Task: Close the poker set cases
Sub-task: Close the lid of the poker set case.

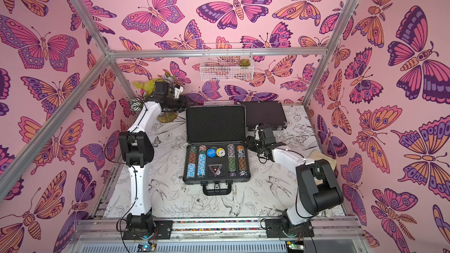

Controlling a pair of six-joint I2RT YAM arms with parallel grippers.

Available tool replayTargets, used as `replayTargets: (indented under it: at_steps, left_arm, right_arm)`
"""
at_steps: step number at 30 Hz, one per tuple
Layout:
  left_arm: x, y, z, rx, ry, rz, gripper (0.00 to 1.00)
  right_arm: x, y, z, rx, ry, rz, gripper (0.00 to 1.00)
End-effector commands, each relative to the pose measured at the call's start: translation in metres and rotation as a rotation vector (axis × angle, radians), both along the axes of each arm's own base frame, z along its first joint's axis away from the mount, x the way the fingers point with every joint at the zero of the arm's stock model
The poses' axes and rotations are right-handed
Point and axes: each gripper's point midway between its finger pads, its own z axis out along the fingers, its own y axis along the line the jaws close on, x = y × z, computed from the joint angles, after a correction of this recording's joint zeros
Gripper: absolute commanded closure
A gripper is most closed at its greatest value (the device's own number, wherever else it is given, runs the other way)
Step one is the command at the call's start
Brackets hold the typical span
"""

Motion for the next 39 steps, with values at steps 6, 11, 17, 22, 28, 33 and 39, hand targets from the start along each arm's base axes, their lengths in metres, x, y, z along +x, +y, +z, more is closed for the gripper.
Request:
replayTargets:
  at_steps: [6, 11, 17, 22, 28, 33, 39]
  left_arm:
    - [-0.063, -0.026, 0.039, -0.093, -0.008, -0.103, 0.44]
    - [-0.092, -0.025, 0.044, -0.097, -0.025, -0.083, 0.45]
    - [-0.120, -0.022, 0.045, -0.116, -0.048, -0.049, 0.45]
    - [-0.142, -0.027, 0.043, -0.104, -0.056, -0.052, 0.45]
    - [-0.159, -0.024, 0.036, -0.040, -0.067, -0.011, 0.44]
    - [-0.168, -0.020, 0.036, -0.015, -0.072, 0.001, 0.45]
    - [-0.177, -0.008, 0.042, 0.053, -0.099, 0.044, 0.44]
  right_arm:
    - [-0.002, 0.001, 0.007, -0.001, -0.009, 0.003, 0.39]
    - [-0.001, -0.002, 0.015, 0.002, -0.029, -0.025, 0.39]
    - [0.003, -0.007, 0.025, 0.020, -0.052, -0.063, 0.38]
    - [0.001, -0.014, 0.031, 0.046, -0.066, -0.109, 0.38]
    - [-0.006, -0.019, 0.041, 0.077, -0.090, -0.142, 0.38]
    - [-0.015, -0.020, 0.045, 0.099, -0.098, -0.144, 0.39]
    - [-0.023, -0.015, 0.043, 0.154, -0.089, -0.138, 0.38]
